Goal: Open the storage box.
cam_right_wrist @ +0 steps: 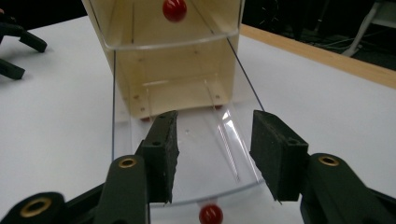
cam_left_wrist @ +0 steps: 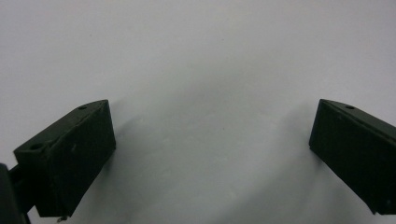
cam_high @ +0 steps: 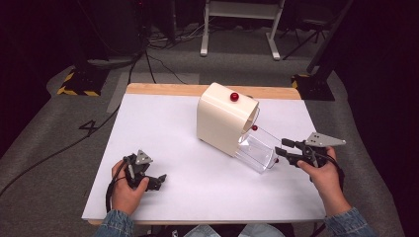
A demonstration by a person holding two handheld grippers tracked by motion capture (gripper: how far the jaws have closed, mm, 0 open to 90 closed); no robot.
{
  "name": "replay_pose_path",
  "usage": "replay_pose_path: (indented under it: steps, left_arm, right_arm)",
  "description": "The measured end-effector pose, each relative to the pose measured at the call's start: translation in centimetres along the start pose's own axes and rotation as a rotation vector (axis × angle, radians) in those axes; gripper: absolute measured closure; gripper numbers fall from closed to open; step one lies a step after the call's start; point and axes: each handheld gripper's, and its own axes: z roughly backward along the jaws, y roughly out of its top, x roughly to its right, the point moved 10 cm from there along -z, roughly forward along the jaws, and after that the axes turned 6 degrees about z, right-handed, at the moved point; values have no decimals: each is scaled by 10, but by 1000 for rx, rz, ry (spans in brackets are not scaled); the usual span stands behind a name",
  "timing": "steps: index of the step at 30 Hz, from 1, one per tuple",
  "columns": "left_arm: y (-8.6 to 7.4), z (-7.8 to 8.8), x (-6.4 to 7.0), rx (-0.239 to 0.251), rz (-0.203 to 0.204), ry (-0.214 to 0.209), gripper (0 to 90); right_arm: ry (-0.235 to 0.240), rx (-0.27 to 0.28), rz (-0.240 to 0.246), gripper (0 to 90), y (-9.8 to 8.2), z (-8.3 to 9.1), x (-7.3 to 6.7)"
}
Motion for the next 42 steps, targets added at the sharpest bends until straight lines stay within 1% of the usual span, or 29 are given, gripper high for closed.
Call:
replay_pose_path:
  steps: [2,3,4,5,9,10,11,16,17,18,20,21,24,25,26,27,29,31,32,34,35,39,42]
  left_arm:
    - [0,0,0,0,1,-3,3]
    - [0,0,0,0,1,-3,3]
    - [0,0,0,0,2,-3,3]
    - [0,0,0,0,2,-3,3]
    - [0,0,0,1,-1,1,3]
    - [0,0,0,1,-1,1,3]
    - [0,0,0,5,-5,4,3]
    - [0,0,0,9,-5,4,3]
    - [0,0,0,9,-5,4,3]
    - [0,0,0,9,-5,5,3]
    - [0,0,0,9,-5,5,3]
    - [0,0,0,9,-5,5,3]
    - [0,0,0,9,-5,5,3]
    - [0,0,0,9,-5,5,3]
    - [0,0,0,9,-5,5,3]
    - [0,0,0,9,-5,5,3]
    - [0,0,0,9,-5,4,3]
    - [0,0,0,8,-5,4,3]
    - [0,0,0,8,-5,4,3]
    - [0,0,0,8,-4,4,3]
    - [0,0,0,8,-4,4,3]
    - [0,0,0,9,-2,3,3]
    - [0,0,0,8,-4,4,3]
  right_arm:
    - [5,7,8,512,8,-4,-2]
    - [5,7,8,512,8,-4,-2]
    - [11,14,24,510,17,-9,-4]
    - [15,17,25,510,21,-12,-5]
    - [31,18,39,524,31,-24,-8]
    - [31,18,39,524,31,-24,-8]
    - [45,23,44,534,36,-31,-9]
    - [70,30,35,563,41,-44,-9]
    - [70,30,35,563,41,-44,-9]
    - [76,34,40,572,43,-47,-9]
    - [96,51,29,592,46,-51,-10]
    - [103,52,30,597,46,-53,-11]
    - [105,49,38,608,47,-57,-11]
    - [110,66,41,636,50,-60,-12]
    - [110,66,41,636,50,-60,-12]
    - [114,77,49,653,53,-62,-12]
    - [117,84,55,675,55,-64,-13]
    - [116,77,66,733,55,-66,-12]
    - [119,79,69,741,55,-66,-12]
    - [118,80,74,743,55,-66,-12]
    - [113,78,86,746,55,-65,-12]
    - [112,81,84,747,55,-65,-13]
    - [107,71,96,747,54,-60,-13]
